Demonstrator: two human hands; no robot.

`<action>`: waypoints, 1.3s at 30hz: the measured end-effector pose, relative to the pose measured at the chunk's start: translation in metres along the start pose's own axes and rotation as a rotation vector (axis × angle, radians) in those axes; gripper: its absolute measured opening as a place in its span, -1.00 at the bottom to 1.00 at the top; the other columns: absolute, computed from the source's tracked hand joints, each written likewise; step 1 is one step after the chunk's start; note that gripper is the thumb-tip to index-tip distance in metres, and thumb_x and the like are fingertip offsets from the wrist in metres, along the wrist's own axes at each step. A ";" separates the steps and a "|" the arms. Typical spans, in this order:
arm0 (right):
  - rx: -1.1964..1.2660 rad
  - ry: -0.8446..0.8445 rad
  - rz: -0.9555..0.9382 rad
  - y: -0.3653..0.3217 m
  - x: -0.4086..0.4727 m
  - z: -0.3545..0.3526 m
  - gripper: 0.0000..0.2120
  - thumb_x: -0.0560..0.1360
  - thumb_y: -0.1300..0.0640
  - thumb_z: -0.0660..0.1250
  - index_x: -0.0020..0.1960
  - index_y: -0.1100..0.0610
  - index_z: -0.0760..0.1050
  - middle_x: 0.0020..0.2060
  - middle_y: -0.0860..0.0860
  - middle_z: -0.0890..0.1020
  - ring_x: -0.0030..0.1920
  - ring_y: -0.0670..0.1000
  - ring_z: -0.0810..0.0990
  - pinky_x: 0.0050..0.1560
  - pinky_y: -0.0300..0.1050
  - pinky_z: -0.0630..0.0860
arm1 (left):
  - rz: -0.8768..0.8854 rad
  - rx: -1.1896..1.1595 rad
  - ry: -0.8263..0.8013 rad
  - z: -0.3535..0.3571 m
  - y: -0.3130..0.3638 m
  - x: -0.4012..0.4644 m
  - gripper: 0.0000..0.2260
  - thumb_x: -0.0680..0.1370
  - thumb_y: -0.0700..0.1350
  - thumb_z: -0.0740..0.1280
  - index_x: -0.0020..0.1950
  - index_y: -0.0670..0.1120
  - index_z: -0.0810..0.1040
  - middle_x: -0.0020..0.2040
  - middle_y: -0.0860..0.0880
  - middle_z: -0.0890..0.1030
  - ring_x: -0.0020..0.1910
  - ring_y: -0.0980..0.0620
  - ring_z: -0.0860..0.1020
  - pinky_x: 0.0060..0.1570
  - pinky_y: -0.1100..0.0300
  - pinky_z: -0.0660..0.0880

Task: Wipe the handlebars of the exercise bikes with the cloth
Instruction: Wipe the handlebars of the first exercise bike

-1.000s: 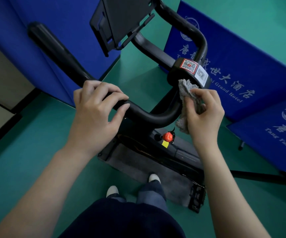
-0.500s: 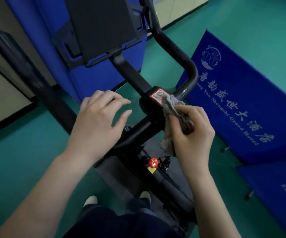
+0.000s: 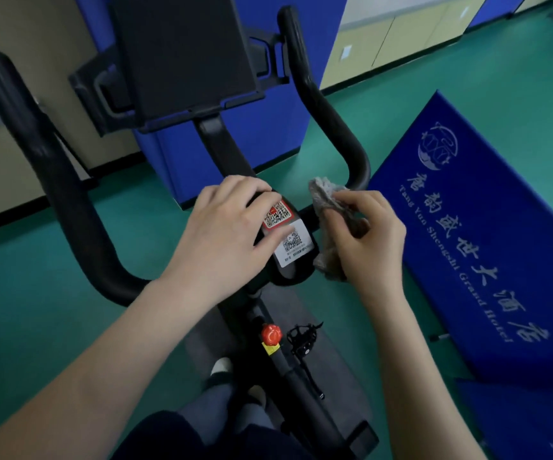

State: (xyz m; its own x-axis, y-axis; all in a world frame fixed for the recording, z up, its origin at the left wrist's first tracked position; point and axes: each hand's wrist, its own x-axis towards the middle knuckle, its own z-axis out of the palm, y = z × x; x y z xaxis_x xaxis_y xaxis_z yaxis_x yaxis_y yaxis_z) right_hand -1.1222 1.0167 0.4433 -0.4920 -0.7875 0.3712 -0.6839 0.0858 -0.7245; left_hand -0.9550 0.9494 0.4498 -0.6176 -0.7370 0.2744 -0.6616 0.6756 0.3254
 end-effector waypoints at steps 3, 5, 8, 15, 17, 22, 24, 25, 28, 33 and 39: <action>-0.018 -0.046 -0.036 -0.001 0.007 0.011 -0.88 0.46 0.25 0.41 0.00 0.16 0.61 -0.10 -0.06 0.57 -0.09 -0.24 0.50 0.00 -0.50 0.38 | 0.014 -0.021 -0.023 0.007 -0.004 0.010 -0.55 0.51 0.18 0.21 0.24 -0.09 0.52 0.16 0.02 0.52 0.21 -0.02 0.42 0.17 0.06 0.29; -0.048 -0.046 -0.025 0.000 0.006 0.015 -0.87 0.45 0.27 0.41 -0.01 0.16 0.61 -0.09 -0.03 0.59 -0.05 -0.15 0.52 0.01 -0.45 0.40 | 0.020 -0.058 -0.021 0.010 -0.007 0.014 -0.56 0.53 0.19 0.22 0.22 -0.10 0.53 0.13 0.03 0.52 0.19 -0.02 0.43 0.17 0.05 0.31; -0.093 -0.009 -0.011 0.002 0.004 0.017 -0.85 0.43 0.31 0.41 -0.01 0.17 0.60 -0.06 -0.01 0.58 -0.01 -0.07 0.54 0.04 -0.32 0.45 | 0.015 -0.096 -0.012 0.012 -0.009 0.021 -0.57 0.50 0.18 0.23 0.18 -0.10 0.56 0.09 0.02 0.54 0.15 -0.02 0.45 0.16 0.04 0.33; -0.175 0.036 0.017 0.020 0.032 0.010 -0.85 0.45 0.28 0.40 0.01 0.20 0.60 -0.05 0.02 0.58 -0.01 -0.04 0.53 0.02 -0.45 0.39 | 0.038 -0.130 -0.044 0.018 -0.004 0.034 -0.59 0.50 0.17 0.24 0.08 -0.12 0.60 -0.02 0.02 0.57 0.06 -0.02 0.50 0.14 0.11 0.28; -0.180 0.041 0.023 0.026 0.042 0.007 -0.86 0.46 0.27 0.39 0.02 0.19 0.61 -0.07 0.00 0.56 -0.03 -0.06 0.51 -0.01 -0.51 0.35 | 0.036 -0.134 -0.050 0.020 -0.002 0.036 -0.58 0.49 0.20 0.20 0.05 -0.10 0.61 -0.04 0.03 0.58 0.05 -0.02 0.50 0.15 0.11 0.27; -0.124 0.079 0.020 0.036 0.050 -0.001 -0.88 0.47 0.25 0.40 0.01 0.18 0.60 -0.08 -0.03 0.56 -0.07 -0.13 0.50 -0.03 -0.50 0.36 | -0.004 -0.120 -0.098 0.021 0.012 0.039 -0.60 0.48 0.22 0.20 0.03 -0.06 0.61 -0.06 0.06 0.59 0.05 0.02 0.50 0.19 0.15 0.21; -0.071 0.076 -0.009 0.036 0.044 -0.003 -0.89 0.46 0.25 0.40 -0.01 0.17 0.59 -0.09 -0.03 0.57 -0.08 -0.17 0.51 -0.03 -0.44 0.41 | -0.021 -0.105 -0.127 0.023 0.018 0.041 -0.60 0.49 0.22 0.18 0.05 -0.03 0.60 -0.06 0.07 0.58 0.06 0.03 0.49 0.20 0.16 0.18; -0.053 0.067 -0.025 0.036 0.039 -0.003 -0.89 0.46 0.25 0.40 -0.02 0.16 0.59 -0.09 -0.03 0.57 -0.07 -0.19 0.51 -0.04 -0.41 0.42 | -0.033 -0.089 -0.140 0.024 0.021 0.043 -0.61 0.49 0.22 0.18 0.05 -0.02 0.60 -0.06 0.08 0.58 0.06 0.03 0.49 0.20 0.17 0.17; -0.033 0.025 -0.089 0.037 0.021 0.001 -0.88 0.43 0.31 0.41 -0.04 0.20 0.59 -0.08 0.01 0.58 -0.04 -0.11 0.54 0.01 -0.33 0.44 | -0.075 -0.041 -0.160 0.027 0.028 0.046 -0.63 0.49 0.21 0.18 0.01 -0.01 0.60 -0.08 0.09 0.59 0.04 0.03 0.50 0.20 0.16 0.17; -0.011 0.039 -0.101 0.049 0.026 0.000 -0.87 0.44 0.34 0.40 -0.01 0.27 0.58 -0.07 0.08 0.56 -0.03 -0.06 0.52 0.02 -0.32 0.43 | -0.145 -0.024 -0.134 0.027 0.032 0.044 -0.64 0.46 0.21 0.21 0.02 0.01 0.62 -0.08 0.12 0.62 0.06 0.06 0.51 0.25 0.20 0.13; -0.060 -0.133 -0.070 0.044 0.066 -0.018 -0.86 0.46 0.21 0.41 0.03 0.15 0.62 -0.09 -0.07 0.57 -0.07 -0.15 0.51 -0.04 -0.45 0.41 | -0.215 -0.019 -0.038 0.030 0.039 0.031 -0.56 0.44 0.22 0.25 0.08 -0.09 0.58 0.03 0.03 0.53 0.15 -0.03 0.45 0.25 0.13 0.19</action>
State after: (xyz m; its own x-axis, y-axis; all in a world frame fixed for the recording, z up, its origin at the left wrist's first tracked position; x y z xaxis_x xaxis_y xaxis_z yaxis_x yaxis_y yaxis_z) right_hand -1.1949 0.9795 0.4463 -0.3692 -0.8663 0.3366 -0.7470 0.0611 -0.6620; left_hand -1.0125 0.9529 0.4442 -0.4786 -0.8629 0.1624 -0.7720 0.5017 0.3902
